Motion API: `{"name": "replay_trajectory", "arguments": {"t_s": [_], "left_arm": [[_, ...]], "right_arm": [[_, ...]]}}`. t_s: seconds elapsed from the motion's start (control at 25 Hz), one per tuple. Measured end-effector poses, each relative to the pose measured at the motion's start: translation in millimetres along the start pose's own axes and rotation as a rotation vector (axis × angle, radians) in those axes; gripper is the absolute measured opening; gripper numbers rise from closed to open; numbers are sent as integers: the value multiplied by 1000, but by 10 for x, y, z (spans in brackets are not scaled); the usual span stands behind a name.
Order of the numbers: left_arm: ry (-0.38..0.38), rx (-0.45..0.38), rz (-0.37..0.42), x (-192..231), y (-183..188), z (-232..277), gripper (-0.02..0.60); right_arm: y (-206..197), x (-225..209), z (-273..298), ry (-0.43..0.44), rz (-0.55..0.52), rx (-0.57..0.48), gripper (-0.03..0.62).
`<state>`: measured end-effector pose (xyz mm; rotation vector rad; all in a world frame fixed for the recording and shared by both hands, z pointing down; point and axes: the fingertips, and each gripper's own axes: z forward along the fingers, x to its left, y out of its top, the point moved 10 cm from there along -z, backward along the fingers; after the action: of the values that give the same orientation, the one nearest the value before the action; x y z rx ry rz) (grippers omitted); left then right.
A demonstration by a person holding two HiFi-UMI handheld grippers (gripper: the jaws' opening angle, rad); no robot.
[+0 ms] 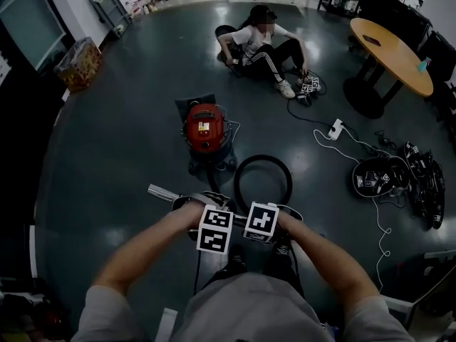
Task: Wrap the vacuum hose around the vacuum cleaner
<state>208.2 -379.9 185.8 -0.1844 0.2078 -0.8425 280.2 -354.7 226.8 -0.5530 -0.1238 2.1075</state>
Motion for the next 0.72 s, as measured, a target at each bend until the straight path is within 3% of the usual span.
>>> {"name": "replay_trajectory", "arguments": {"t_s": [0.16,0.36,0.48,0.72], "left_arm": [[-3,20,-20,55,232,133,178],[-24,54,-62,209,512,235,178],[-26,63,-120,297,613,327,178],[4,75,-266,491,753,513,178]], "right_arm": [[-274,-34,-32,19,-101,2,116],[-751,-191,-331,21,-124,-43,189],[-1116,-357,-598,-19,-75,-115,206],[-1868,-599,-1244,-130,84,-357,206]]}}
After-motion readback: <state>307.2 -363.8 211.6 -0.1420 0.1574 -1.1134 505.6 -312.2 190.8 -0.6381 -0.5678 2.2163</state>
